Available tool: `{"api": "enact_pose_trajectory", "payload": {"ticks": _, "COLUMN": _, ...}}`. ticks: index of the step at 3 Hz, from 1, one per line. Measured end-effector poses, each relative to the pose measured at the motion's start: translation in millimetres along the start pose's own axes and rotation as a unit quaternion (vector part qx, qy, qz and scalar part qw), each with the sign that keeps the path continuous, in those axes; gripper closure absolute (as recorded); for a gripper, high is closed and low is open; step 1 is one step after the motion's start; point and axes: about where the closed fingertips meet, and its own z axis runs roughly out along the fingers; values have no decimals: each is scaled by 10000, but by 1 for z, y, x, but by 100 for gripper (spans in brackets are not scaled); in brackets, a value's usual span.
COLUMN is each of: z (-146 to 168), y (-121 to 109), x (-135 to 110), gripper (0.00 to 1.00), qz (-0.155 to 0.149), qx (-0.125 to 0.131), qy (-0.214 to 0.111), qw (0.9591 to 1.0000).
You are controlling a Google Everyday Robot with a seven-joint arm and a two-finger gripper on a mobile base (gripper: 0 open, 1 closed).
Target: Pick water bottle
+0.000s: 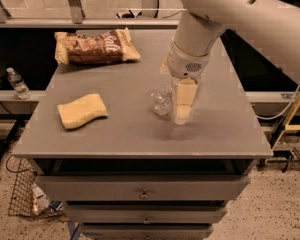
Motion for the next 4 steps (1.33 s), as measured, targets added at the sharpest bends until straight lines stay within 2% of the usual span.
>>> {"api": "enact_pose_trajectory", "payload": {"ticks": 1, "z": 16, "y": 1, "x": 5, "gripper": 19, "qz": 35, "qx": -98, "qy": -20, "qw": 9999}}
{"api": "enact_pose_trajectory", "payload": {"ticks": 2, "z": 18, "y": -1, "x": 5, "gripper": 41, "qz": -14, "qx": -100, "qy": -47, "qw": 9999}}
{"api": "enact_pose_trajectory", "payload": {"ticks": 3, "z": 8, "y": -5, "x": 2, "gripper": 64, "qz": -126, "qx": -7, "qy": -77, "qw": 9999}}
{"api": "enact_pose_trajectory", "payload": {"ticks": 4, "z": -16, "y": -12, "x": -7, "gripper": 88, "qz": -306, "qx": 201, "qy": -100, "qw": 9993}}
